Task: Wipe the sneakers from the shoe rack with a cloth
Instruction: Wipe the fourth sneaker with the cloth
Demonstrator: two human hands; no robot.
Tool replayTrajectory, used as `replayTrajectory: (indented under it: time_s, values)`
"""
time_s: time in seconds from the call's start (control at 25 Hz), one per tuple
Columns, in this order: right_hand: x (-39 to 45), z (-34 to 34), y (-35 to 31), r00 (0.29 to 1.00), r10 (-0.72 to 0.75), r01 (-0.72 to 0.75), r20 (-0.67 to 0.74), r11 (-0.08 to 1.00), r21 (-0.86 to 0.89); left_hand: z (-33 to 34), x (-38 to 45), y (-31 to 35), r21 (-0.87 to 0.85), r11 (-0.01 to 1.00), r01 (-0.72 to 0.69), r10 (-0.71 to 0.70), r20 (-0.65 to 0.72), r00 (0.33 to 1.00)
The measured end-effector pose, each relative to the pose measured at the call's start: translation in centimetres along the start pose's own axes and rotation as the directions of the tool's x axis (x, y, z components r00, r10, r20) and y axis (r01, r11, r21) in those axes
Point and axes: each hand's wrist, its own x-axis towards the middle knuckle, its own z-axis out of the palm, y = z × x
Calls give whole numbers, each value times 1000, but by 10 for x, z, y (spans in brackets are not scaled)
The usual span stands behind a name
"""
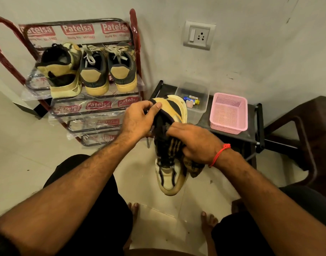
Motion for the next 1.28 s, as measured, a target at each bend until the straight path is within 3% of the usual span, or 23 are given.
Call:
replayTrajectory:
  time_s: [0.08,0.2,0.36,0.48,0.64,0.8,0.88,0.96,1.04,1.08,1.12,1.16,1.2,1.28]
  values:
    - [-9,-16,15,998,-52,54,-17,987,152,-6,3,-9,247,917,-313,289,128,949]
    - [-19,-40,32,994,-84,99,-74,969,225,-11,0,-12,359,719,-595,431,441,787]
    - [-28,-48,44,997,-71,78,-35,965,249,-10,-8,-7,336,554,-762,472,627,620]
    - [-29,-45,51,1000,-22,20,5,966,258,-8,-9,-3,302,552,-777,438,689,578]
    - [-28,-37,52,994,110,-107,6,946,307,-5,-11,-11,233,686,-689,470,581,665]
    - [-24,-44,55,925,330,-228,-191,880,417,1,-11,-13,265,737,-622,458,481,748]
    - [-24,-48,65,803,491,-257,-337,796,548,-2,-11,-13,345,742,-574,449,379,809]
    - [-24,-49,72,629,655,-235,-419,674,701,-4,-11,-14,445,756,-479,366,319,874]
    - [-22,-50,65,464,757,-107,-460,564,819,-1,-10,-13,530,762,-371,261,272,926]
    - [-19,-49,57,431,777,-27,-458,519,854,1,-11,-13,551,769,-324,226,239,944]
    - [-14,-45,47,446,770,0,-457,511,860,3,-12,-13,553,782,-286,209,200,957]
    - [-9,-35,36,508,718,-41,-476,572,819,6,-13,-14,542,799,-260,204,162,965]
    - [-5,-21,24,612,624,-125,-486,683,720,8,-13,-14,516,822,-242,203,133,970]
    - [0,13,2,829,396,-255,-395,896,362,12,-13,-16,421,881,-214,192,94,977]
